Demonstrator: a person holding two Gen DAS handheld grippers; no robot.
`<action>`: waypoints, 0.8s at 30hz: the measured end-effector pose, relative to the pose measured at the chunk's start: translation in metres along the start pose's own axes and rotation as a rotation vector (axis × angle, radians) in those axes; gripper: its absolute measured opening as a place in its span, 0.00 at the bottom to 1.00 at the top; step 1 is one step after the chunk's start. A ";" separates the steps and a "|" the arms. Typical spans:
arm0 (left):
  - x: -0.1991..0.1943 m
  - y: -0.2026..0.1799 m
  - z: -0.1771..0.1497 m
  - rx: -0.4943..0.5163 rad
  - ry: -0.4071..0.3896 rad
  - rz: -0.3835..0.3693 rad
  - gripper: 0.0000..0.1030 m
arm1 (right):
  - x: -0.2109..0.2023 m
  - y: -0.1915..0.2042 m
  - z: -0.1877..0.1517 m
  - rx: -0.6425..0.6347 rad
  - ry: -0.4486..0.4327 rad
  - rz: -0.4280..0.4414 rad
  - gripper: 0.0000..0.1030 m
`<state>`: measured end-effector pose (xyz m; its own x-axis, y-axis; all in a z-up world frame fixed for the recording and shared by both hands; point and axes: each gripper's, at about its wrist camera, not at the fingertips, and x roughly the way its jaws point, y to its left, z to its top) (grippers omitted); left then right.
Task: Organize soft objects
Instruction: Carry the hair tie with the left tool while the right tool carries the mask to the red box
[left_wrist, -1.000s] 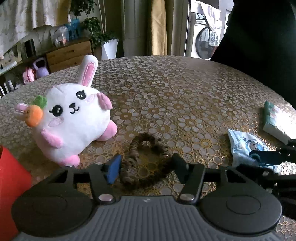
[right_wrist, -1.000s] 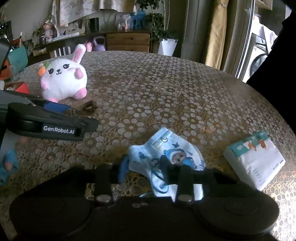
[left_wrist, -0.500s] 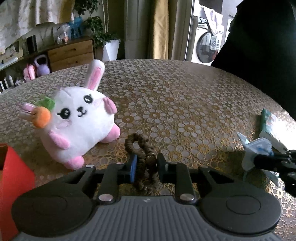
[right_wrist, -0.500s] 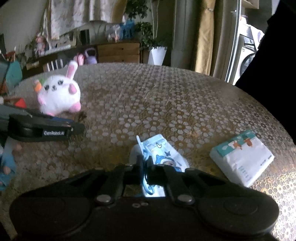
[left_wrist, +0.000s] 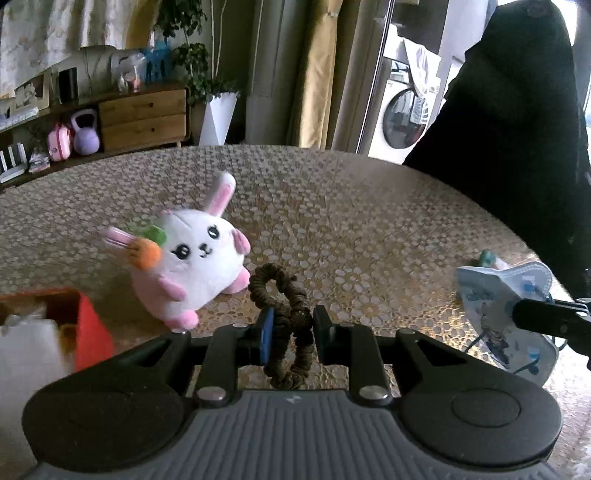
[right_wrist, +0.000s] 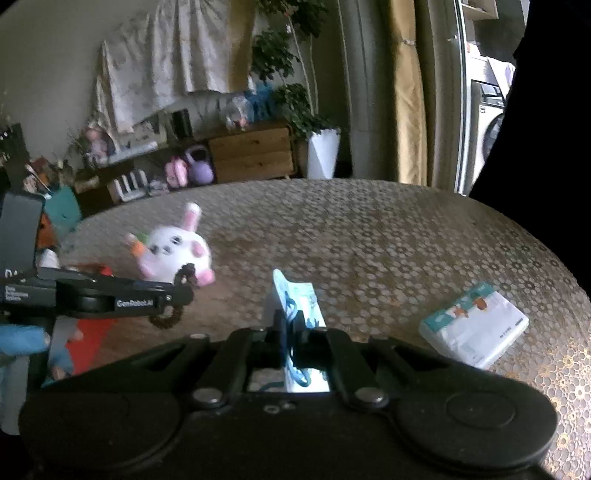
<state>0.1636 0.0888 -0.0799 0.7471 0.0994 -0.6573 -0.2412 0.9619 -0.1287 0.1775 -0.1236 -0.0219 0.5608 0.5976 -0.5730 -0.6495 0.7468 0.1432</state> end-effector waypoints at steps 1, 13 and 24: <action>-0.007 0.002 0.001 0.001 -0.004 -0.002 0.22 | -0.004 0.005 0.002 -0.001 -0.005 0.010 0.02; -0.086 0.041 0.007 -0.020 -0.028 0.003 0.22 | -0.043 0.069 0.028 -0.046 -0.075 0.120 0.02; -0.149 0.093 0.012 -0.045 -0.099 0.053 0.22 | -0.053 0.133 0.051 -0.096 -0.142 0.208 0.02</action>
<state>0.0377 0.1666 0.0151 0.7894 0.1769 -0.5879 -0.3081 0.9424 -0.1301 0.0874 -0.0407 0.0687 0.4723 0.7753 -0.4194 -0.8001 0.5767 0.1651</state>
